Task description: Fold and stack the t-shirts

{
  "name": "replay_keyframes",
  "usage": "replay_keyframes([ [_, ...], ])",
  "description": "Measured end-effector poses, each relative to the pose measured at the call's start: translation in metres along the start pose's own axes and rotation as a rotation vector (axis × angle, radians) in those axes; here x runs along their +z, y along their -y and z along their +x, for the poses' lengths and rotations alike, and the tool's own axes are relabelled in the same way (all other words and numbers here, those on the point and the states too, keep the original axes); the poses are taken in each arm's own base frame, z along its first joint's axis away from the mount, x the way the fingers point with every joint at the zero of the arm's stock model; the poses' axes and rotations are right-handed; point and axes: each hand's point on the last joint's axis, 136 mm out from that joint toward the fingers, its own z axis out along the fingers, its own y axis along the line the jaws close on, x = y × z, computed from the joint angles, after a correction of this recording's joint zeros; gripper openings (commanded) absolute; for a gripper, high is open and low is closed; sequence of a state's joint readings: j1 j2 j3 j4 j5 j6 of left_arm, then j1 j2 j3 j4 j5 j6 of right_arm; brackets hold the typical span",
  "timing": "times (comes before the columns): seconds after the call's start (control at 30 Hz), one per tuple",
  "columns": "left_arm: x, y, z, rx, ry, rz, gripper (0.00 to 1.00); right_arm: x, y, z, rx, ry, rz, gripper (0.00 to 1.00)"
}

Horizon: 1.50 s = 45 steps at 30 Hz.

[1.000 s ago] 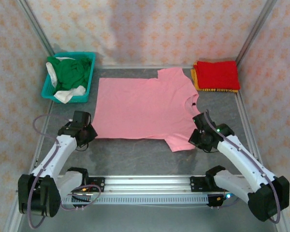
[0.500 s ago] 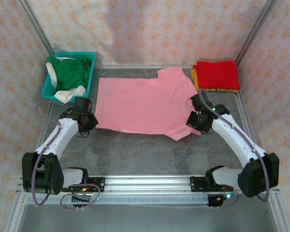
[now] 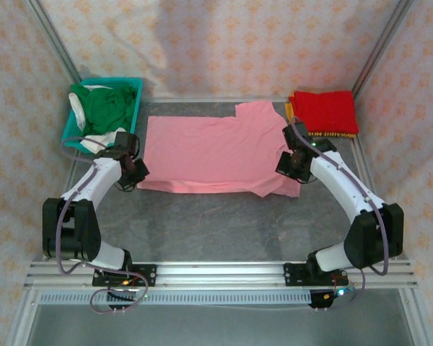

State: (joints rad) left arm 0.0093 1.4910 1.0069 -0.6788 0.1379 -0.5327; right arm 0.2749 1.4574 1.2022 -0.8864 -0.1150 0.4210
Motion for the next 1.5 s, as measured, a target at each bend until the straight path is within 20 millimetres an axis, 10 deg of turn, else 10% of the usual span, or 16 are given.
replay_keyframes([
  [0.6, 0.006, -0.006, -0.013, 0.022, 0.002, -0.086, 0.00, 0.023, -0.012, -0.035, -0.007, -0.002, -0.007, 0.06],
  [0.8, 0.012, 0.001, -0.028, 0.034, 0.010, -0.101, 0.34, 0.029, -0.024, -0.049, -0.015, -0.001, -0.018, 0.11],
  [1.17, 0.013, 0.027, -0.091, 0.008, 0.139, -0.089, 0.40, 0.058, -0.061, -0.128, -0.008, 0.052, -0.042, 0.33],
  [1.3, 0.004, 0.027, -0.079, 0.030, 0.163, -0.082, 0.41, 0.054, -0.059, -0.120, -0.015, 0.047, -0.059, 0.33],
  [1.5, -0.008, 0.032, -0.034, 0.121, 0.158, -0.064, 0.41, 0.039, -0.050, -0.050, -0.005, -0.046, -0.157, 0.32],
])
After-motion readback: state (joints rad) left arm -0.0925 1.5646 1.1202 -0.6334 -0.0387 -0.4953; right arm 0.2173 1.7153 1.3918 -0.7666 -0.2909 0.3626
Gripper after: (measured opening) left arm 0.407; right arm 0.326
